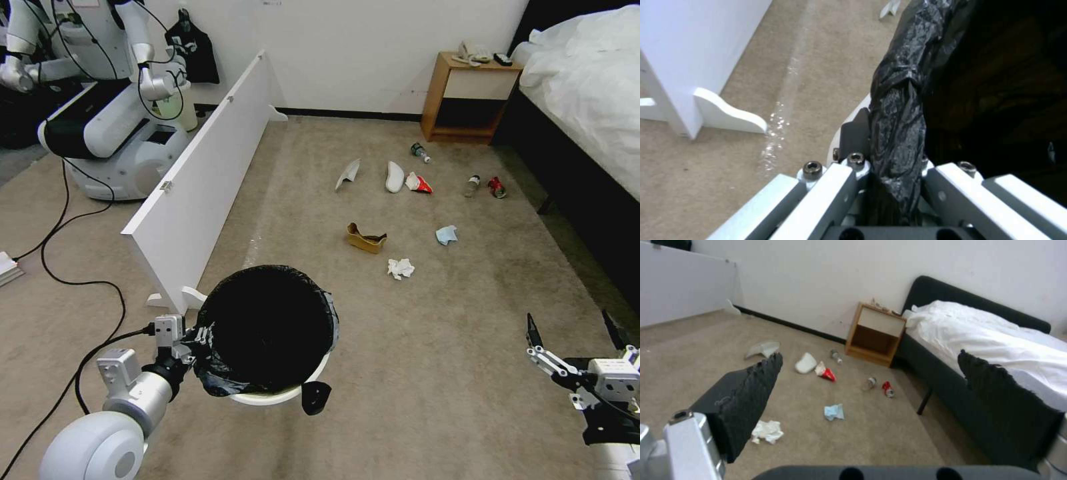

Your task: Pick up the trash bin, then pick up the garbage from the floor and place it into the trash bin.

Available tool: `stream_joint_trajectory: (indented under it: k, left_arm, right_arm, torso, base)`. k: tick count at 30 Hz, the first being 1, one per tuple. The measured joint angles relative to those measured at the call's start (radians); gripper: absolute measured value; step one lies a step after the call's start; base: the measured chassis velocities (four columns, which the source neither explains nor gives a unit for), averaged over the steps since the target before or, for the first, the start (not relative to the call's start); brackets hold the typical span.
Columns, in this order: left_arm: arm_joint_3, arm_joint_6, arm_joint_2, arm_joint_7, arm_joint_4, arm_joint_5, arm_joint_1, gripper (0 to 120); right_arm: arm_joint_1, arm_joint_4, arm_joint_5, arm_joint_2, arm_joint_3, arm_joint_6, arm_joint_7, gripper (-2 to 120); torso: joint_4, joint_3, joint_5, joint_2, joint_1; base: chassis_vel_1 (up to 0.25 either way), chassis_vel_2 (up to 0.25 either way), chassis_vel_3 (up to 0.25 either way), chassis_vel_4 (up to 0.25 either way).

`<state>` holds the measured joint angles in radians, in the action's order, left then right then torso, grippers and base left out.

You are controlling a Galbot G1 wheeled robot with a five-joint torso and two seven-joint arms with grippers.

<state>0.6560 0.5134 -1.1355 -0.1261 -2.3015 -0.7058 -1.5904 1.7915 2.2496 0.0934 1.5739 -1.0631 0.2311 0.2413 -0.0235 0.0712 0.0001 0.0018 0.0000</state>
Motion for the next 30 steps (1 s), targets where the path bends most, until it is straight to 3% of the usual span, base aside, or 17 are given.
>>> stream_joint_trajectory:
  k: [7, 30]
  left_arm:
    - [0.000, -0.002, -0.005, 0.002, 0.004, 0.002, 0.001, 2]
    - [0.001, -0.011, -0.016, 0.012, 0.012, 0.024, -0.008, 2]
  right_arm:
    - [-0.004, -0.010, 0.005, -0.009, 0.002, 0.003, 0.000, 100]
    - [-0.009, -0.015, 0.004, -0.008, 0.003, 0.001, 0.007, 100]
  torso:
    - [-0.0003, 0.000, 0.0002, 0.000, 0.000]
    - [-0.0001, 0.000, 0.0000, 0.000, 0.000]
  base:
    - [-0.120, -0.125, 0.094, 0.075]
    - [0.000, 0.000, 0.000, 0.000]
